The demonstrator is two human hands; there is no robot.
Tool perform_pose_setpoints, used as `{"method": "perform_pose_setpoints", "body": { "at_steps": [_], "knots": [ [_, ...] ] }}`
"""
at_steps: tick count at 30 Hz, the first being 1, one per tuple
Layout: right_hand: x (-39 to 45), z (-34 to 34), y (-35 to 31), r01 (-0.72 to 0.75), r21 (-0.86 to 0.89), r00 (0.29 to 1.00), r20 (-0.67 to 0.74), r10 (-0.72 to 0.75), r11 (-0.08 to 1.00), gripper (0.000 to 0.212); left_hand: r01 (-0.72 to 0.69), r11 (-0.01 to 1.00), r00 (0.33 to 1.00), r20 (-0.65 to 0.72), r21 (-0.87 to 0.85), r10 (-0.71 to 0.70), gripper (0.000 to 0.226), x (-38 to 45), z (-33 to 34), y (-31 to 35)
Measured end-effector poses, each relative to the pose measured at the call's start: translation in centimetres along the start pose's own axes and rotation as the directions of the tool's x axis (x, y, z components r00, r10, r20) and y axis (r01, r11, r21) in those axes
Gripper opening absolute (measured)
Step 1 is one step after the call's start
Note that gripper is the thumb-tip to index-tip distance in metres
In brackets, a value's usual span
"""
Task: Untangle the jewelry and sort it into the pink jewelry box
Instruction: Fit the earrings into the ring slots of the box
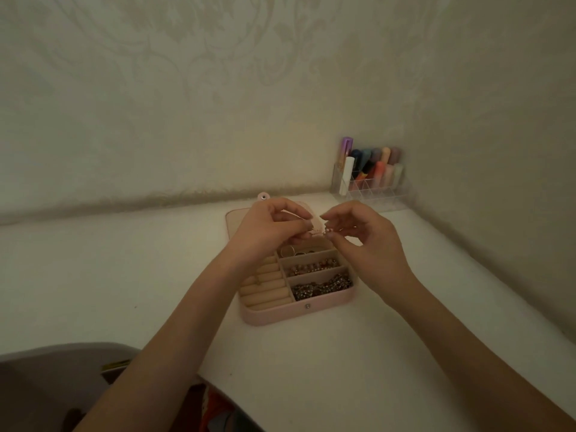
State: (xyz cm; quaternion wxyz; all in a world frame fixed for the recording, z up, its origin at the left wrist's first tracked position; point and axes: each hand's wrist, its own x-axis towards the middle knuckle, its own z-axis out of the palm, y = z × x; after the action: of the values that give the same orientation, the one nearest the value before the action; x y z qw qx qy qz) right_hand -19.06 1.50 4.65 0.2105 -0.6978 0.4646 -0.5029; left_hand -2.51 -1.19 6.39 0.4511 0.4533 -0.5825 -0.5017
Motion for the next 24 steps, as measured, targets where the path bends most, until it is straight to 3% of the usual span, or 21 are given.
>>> {"method": "perform_pose_setpoints", "body": {
  "at_steps": [7,11,17,24],
  "knots": [
    [-0.4,1.9,-1.0,0.04,-0.012,0.998,0.047,-0.039,0.999,0.037,-0.091,0.978,0.994,0.074,0.189,0.078,0.013,-0.5,-3.0,-0.4],
    [-0.3,3.7,-1.6,0.055,0.014,0.993,0.106,-0.057,0.998,0.042,-0.253,0.857,0.968,0.126,0.448,0.219,0.021,-0.4,-5.1,-1.0],
    [0.1,5.6,-1.8,0.082,-0.145,0.981,0.185,-0.054,0.986,0.043,-0.318,0.773,0.948,0.193,0.549,0.253,0.017,0.3,-7.2,-2.4],
    [-0.1,5.9,-1.6,-0.03,-0.221,0.975,0.208,0.077,0.975,0.041,-0.367,0.712,0.93,0.243,0.598,0.275,0.021,1.0,-7.5,-3.1]
  ]
}}
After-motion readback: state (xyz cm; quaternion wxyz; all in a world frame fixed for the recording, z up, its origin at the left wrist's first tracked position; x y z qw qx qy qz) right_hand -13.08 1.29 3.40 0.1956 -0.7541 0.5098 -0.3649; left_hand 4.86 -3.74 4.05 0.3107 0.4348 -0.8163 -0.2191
